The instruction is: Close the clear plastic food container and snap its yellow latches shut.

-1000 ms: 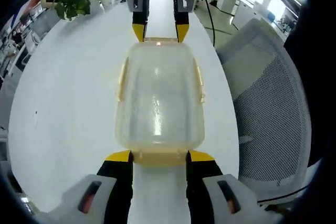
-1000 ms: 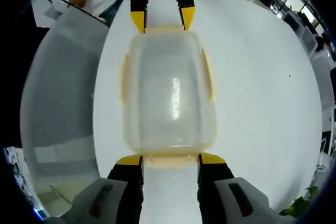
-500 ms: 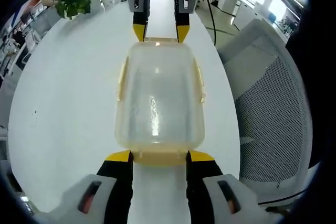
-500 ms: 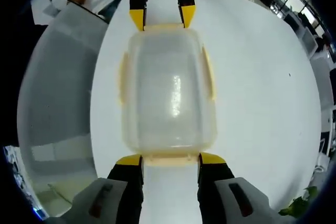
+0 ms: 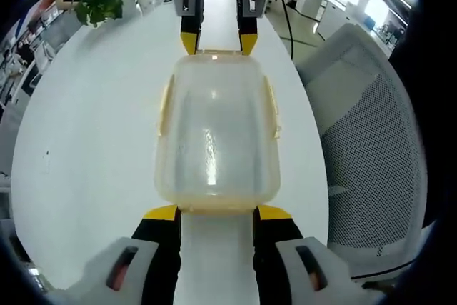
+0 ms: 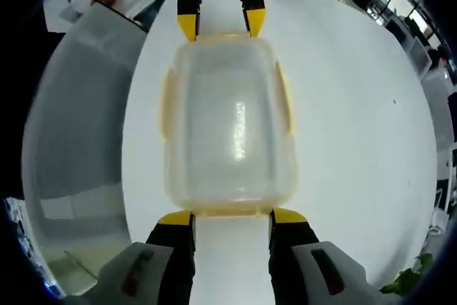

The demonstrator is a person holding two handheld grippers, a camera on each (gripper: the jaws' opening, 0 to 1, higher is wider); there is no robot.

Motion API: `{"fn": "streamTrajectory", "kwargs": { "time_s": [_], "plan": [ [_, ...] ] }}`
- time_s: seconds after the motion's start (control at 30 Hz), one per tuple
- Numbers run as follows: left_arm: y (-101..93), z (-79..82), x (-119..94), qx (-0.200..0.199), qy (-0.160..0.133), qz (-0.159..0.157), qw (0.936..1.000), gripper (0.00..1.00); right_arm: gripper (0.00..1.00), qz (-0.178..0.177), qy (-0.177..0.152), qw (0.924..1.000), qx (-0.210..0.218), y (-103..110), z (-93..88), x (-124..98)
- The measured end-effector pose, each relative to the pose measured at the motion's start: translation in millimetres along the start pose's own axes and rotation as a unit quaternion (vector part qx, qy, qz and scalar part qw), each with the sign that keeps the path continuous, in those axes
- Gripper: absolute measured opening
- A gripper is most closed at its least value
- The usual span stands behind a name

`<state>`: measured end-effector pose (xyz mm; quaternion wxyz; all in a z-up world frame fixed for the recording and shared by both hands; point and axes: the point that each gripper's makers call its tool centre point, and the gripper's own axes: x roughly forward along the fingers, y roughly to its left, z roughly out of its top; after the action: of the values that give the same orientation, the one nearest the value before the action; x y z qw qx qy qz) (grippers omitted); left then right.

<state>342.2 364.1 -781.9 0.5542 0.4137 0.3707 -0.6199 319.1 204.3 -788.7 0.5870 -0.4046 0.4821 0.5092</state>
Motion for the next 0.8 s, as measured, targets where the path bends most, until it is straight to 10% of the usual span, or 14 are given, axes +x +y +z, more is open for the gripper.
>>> {"fn": "streamTrajectory", "kwargs": {
  "time_s": [0.8],
  "plan": [
    [-1.0,-3.6,2.7,0.006,0.017,0.019,0.9997,0.40,0.42,-0.049,0.018,0.9982,-0.029,-4.4,-2.7,5.0]
  ]
}}
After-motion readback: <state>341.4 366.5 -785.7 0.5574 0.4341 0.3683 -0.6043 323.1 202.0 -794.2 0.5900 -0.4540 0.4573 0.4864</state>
